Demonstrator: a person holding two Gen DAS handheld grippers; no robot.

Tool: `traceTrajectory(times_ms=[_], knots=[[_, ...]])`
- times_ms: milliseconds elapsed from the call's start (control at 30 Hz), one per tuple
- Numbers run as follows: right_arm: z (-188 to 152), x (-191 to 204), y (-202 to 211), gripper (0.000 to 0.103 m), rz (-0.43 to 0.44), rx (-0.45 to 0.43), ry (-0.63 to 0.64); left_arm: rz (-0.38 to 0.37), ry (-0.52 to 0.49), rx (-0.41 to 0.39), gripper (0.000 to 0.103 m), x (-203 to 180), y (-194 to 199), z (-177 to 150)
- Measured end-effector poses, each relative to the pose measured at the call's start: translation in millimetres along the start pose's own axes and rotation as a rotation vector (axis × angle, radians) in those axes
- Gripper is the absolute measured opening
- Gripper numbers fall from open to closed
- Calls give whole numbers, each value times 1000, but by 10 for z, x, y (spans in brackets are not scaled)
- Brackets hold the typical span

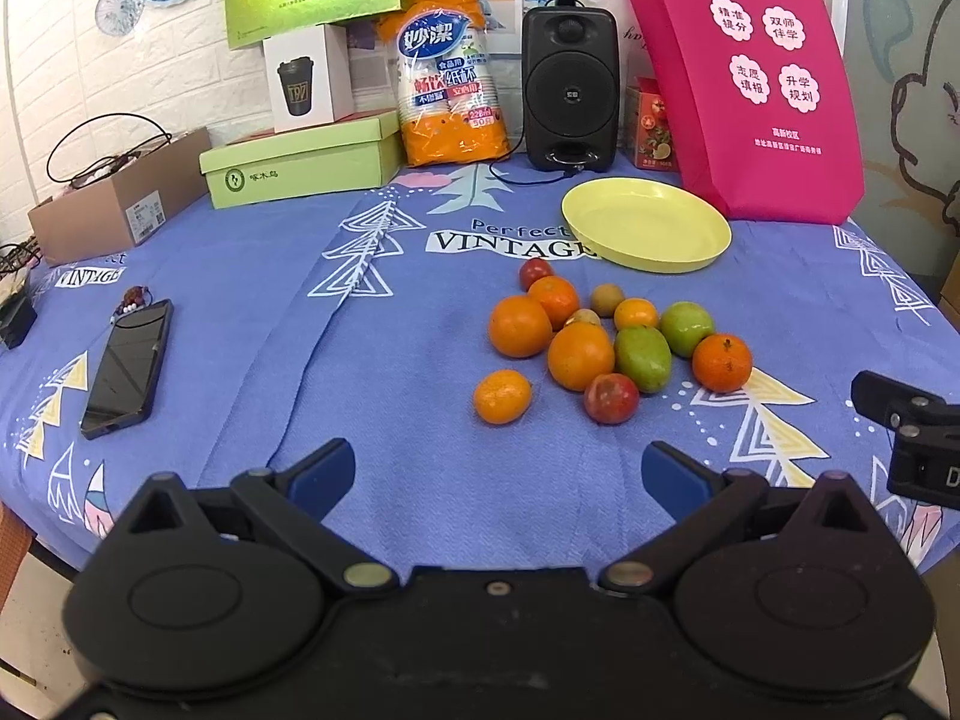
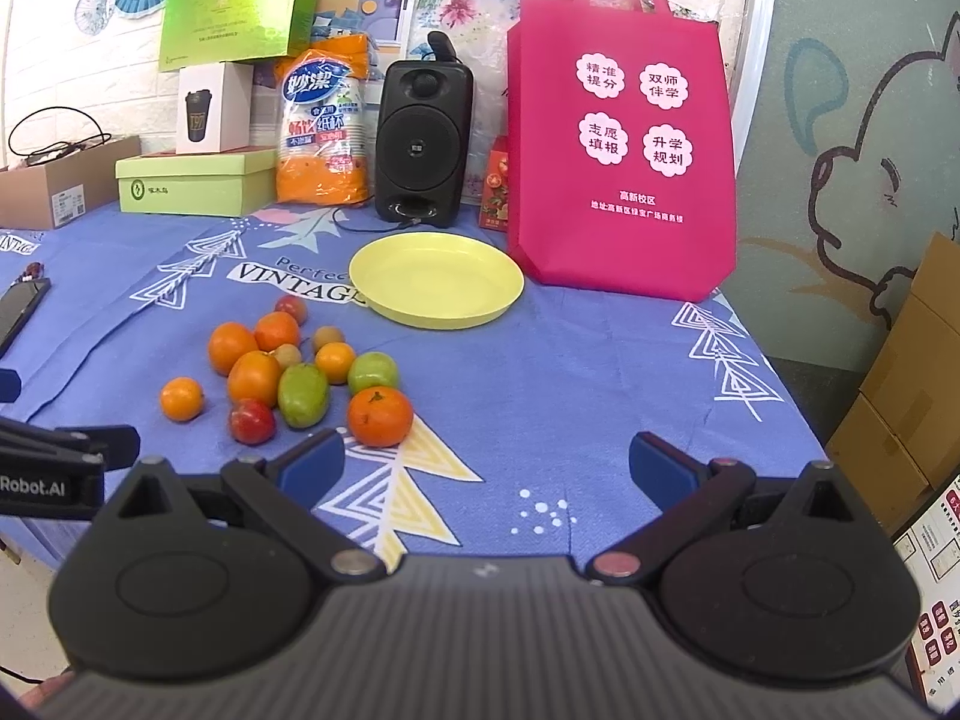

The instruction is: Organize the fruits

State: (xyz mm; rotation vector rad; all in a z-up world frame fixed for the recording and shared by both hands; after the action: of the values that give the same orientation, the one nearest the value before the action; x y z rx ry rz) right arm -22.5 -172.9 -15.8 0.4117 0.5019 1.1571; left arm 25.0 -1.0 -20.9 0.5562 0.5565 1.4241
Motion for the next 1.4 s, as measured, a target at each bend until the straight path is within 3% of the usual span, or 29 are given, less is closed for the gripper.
traceTrajectory(times_ms=[433,1000,1400], knots=[[-9,29,-13,103,4,-1,6,-4,-7,1,103,-8,-18,4],[-15,46,-98,103,90,6,-4,-13,-38,11,103,-18,-108,2],[-42,53,-256,103,74,16,13,-80,-74,-42,103,25,-178,52]])
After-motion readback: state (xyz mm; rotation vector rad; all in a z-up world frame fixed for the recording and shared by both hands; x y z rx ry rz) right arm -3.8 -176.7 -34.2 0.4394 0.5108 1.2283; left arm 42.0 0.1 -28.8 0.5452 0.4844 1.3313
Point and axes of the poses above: each gripper's, at about its wrist camera, not at the fingertips, and y roughly against the way its jaws point, x to its left, z to its top, the point moved 3 cm from there along -y, roughly the way its jaws point, and after that the axes turned 4 degrees about -z, right-handed, at the moved point
